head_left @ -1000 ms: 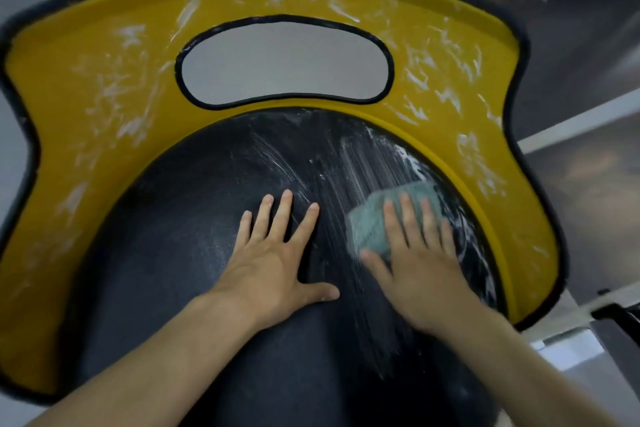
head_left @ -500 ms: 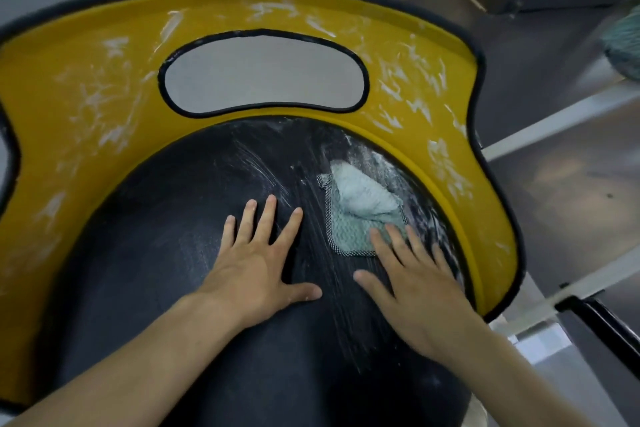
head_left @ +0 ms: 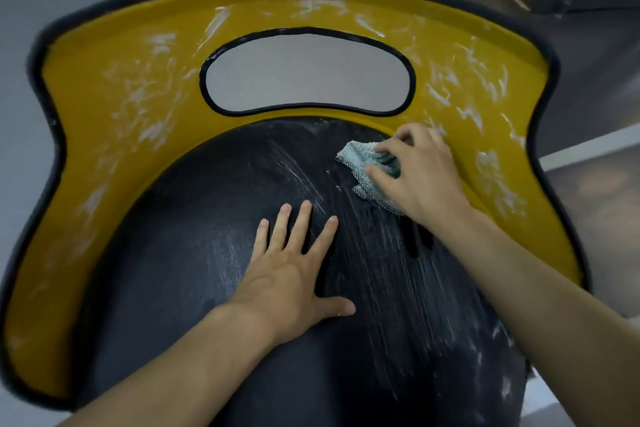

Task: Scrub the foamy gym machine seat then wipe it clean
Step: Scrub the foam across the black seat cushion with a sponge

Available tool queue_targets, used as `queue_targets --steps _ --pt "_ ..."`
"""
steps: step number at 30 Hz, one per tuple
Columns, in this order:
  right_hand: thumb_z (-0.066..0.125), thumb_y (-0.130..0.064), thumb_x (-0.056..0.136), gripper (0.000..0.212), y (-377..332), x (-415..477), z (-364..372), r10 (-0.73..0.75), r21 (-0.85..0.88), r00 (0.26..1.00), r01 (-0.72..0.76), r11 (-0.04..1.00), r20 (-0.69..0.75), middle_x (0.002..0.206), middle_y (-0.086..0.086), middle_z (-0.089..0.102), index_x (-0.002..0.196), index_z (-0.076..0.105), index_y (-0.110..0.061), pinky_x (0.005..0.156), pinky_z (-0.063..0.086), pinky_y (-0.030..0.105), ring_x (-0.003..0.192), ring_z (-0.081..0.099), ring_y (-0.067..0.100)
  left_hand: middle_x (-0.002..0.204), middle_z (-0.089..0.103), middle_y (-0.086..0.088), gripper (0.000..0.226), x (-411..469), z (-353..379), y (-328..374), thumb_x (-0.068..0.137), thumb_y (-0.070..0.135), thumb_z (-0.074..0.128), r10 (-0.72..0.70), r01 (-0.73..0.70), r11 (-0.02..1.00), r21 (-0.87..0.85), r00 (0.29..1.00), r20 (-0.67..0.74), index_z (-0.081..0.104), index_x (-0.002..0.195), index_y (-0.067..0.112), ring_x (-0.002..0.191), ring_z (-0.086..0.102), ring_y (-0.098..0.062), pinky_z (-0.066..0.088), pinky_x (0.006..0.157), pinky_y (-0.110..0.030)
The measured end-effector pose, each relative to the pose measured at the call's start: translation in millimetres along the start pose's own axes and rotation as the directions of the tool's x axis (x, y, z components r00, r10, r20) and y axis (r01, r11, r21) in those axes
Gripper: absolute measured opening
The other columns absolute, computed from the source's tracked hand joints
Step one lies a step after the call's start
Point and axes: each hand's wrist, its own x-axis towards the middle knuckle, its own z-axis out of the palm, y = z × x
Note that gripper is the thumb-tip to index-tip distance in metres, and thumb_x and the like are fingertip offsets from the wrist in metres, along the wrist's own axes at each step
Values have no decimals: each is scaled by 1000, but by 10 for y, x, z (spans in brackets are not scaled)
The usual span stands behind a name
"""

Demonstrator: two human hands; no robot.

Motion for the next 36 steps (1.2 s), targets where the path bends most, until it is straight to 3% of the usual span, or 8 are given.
queue_targets --steps 2,6,14,17,20,22,25,36 --pt "65 -52 91 37 71 83 -75 -28 78 1000 27 997 8 128 0 49 115 68 -24 107 38 44 123 43 23 157 -43 -3 115 -1 6 -12 79 87 45 9 -9 1000 5 1000 7 -30 152 39 142 -43 -27 -17 122 -51" --pt "62 -49 94 54 117 244 -172 -97 1 969 100 995 228 146 -3 54 145 52 -33 112 36 48 134 44 28 157 -42 -1 114 -2 11 -37 79 87 45 23 -23 1000 -5 1000 0 -29 152 41 142 -44 -25 -18 122 -50" --pt "57 -16 97 17 230 -182 -334 -112 108 988 100 989 109 104 -8 61 108 67 -22 67 36 30 86 54 11 158 -41 -1 114 -2 -6 -14 79 87 46 10 -10 1000 5 1000 6 -28 152 41 144 -41 -26 -15 123 -50" --pt "54 -11 92 28 368 -535 -291 -106 41 953 99 994 283 133 -3 55 115 66 -21 97 42 33 119 54 19 158 -41 -1 114 -9 -7 -11 79 87 46 5 -5 1000 5 1000 1 -28 153 41 144 -40 -26 -15 123 -49" --pt "45 -24 94 38 336 -555 -307 -106 118 989 93 989 106 144 0 50 125 65 -18 119 30 50 135 45 22 158 -42 0 114 -7 2 -14 78 87 45 3 -3 1000 2 1000 -4 -28 152 41 144 -41 -25 -16 123 -49" --pt "34 -41 106 52 243 -410 -228 -77 89 978 61 994 192 166 -1 23 155 38 -22 126 13 50 154 15 21 158 -42 0 114 -13 1 -15 78 88 45 3 -3 1000 5 1000 -4 -28 152 41 144 -41 -25 -16 123 -49" --pt "12 -62 103 71 210 -241 113 38 -64 920 -14 998 389 169 -4 -15 162 -6 -27 126 -7 47 155 -17 19 157 -42 -1 115 -5 -3 3 78 88 45 -10 10 1000 12 1000 6 -29 152 41 144 -41 -26 -16 122 -50" --pt "5 -55 105 68 -56 -1770 72 57 -119 899 -6 993 433 170 -2 -12 162 -8 -22 126 5 48 156 -14 22 158 -41 -2 114 -23 -17 10 79 87 45 -13 12 1000 18 1000 8 -28 153 40 145 -40 -25 -15 123 -49"
